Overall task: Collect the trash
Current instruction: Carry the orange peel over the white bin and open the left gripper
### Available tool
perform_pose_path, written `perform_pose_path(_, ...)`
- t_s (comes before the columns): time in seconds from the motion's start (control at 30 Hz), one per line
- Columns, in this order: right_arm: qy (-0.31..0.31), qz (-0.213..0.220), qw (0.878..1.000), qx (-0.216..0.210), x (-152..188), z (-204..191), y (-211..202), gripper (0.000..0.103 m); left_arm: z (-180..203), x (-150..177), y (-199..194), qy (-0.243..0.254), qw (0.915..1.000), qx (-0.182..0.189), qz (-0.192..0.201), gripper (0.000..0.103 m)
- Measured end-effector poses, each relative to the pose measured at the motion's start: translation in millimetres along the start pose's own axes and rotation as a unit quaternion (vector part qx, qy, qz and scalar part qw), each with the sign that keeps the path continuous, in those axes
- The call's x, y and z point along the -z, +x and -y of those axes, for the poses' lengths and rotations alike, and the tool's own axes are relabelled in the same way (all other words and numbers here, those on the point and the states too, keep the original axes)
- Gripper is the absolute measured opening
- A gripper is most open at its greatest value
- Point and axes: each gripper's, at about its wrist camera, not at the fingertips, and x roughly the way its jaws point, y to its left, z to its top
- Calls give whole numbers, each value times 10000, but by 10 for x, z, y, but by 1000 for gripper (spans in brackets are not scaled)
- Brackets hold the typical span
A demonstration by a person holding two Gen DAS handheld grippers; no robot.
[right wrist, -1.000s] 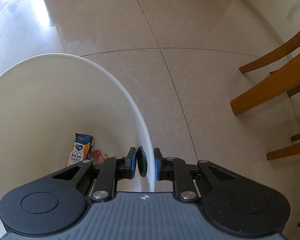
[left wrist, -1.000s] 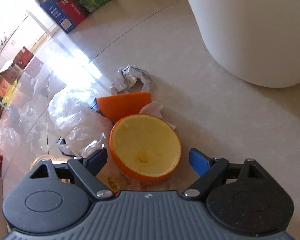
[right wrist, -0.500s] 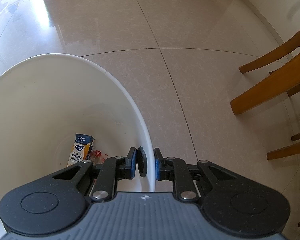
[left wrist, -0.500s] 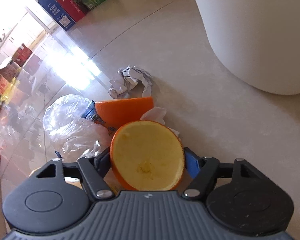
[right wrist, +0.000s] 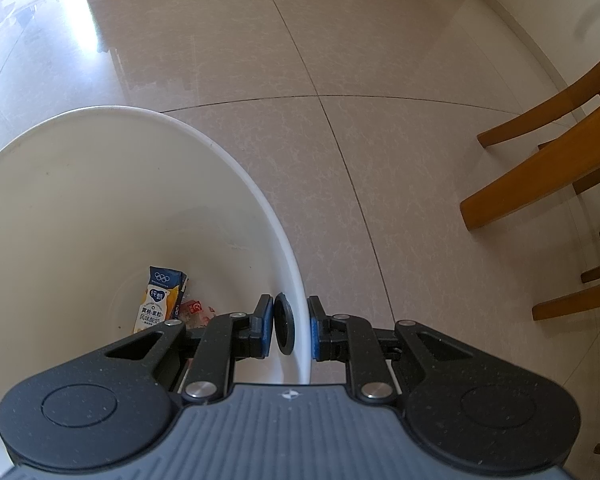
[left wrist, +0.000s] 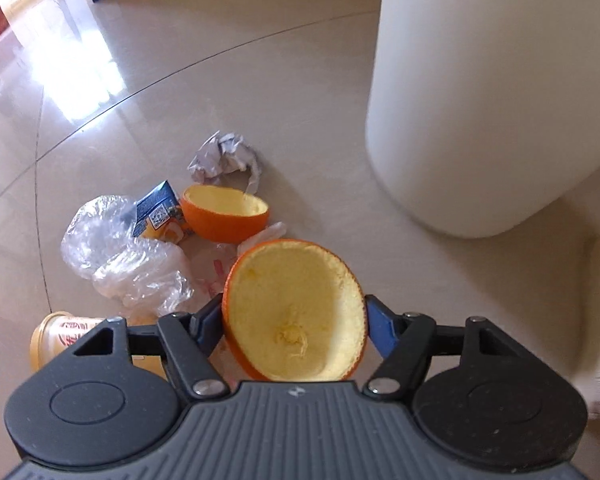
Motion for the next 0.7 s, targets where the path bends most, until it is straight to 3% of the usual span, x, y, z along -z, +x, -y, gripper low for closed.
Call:
perform_pose_path(0.27, -44, 19, 10000, 12, 8, -9, 3, 21, -60, -431, -808, 52, 9997, 249, 30, 71)
perform_pose_path(0.47, -39, 14, 10000, -16, 1, -1, -3, 21, 12, -1031, -1516, 224, 9977, 455, 444, 71)
perform_pose_path(0.7, -65, 28, 10000, -6, 3, -11, -12, 21, 403, -1648, -1847, 346, 9910, 923, 908, 71)
